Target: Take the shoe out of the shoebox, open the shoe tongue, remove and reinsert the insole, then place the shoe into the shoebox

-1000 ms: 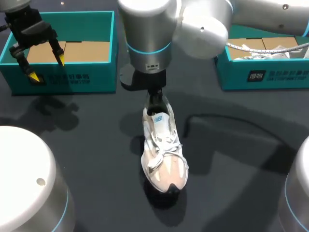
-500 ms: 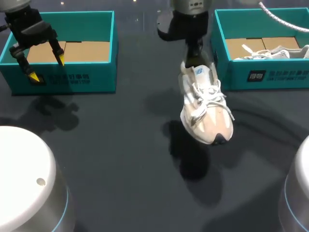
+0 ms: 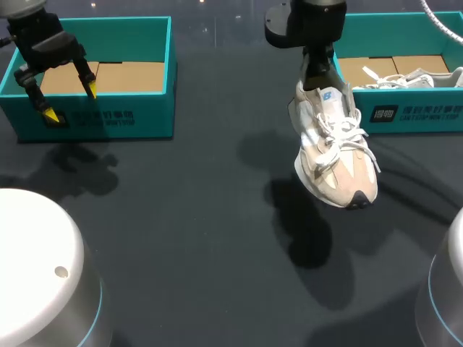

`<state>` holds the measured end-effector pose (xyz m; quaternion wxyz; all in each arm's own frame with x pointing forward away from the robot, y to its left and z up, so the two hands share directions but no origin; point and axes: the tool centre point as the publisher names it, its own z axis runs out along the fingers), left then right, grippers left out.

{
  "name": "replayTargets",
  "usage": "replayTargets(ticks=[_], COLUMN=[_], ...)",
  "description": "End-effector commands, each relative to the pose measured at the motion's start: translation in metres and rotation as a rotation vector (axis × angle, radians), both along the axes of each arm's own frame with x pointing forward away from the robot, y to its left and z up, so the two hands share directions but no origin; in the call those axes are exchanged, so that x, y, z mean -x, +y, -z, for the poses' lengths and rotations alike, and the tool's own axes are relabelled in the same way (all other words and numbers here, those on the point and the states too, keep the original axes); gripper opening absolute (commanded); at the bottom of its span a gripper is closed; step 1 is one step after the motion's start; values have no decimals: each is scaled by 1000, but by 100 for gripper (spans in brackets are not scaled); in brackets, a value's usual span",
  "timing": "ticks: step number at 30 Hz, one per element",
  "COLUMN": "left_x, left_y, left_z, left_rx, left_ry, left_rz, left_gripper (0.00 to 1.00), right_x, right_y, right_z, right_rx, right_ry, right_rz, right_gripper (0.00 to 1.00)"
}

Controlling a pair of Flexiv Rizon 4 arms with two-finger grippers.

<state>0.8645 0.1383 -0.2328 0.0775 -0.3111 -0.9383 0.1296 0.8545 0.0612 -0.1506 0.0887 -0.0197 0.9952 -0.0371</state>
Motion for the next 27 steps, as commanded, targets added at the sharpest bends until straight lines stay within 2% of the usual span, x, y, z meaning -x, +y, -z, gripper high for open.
replayTargets(ticks=[1, 4, 10, 20, 27], left_x=[0, 0, 0, 0, 0], left_y=[1, 1, 1, 1, 1], left_z=[0, 0, 0, 0, 0], left_rx=[-2, -2, -2, -2, -2], left_ry=[-1, -1, -1, -1, -1], left_rz=[1, 1, 1, 1, 1], left_gripper=[100, 100, 100, 100, 100], right_x=[-10, -23, -66, -160, -160], right_y=[-29, -57, -101, -170, -170], right_z=[-14, -28, -47, -66, -66], right_rx=[5, 17, 45, 88, 88], right_ry=[-19, -32, -59, -73, -73], right_rz=[57, 86, 64, 56, 56], right_gripper=[0, 0, 0, 0, 0])
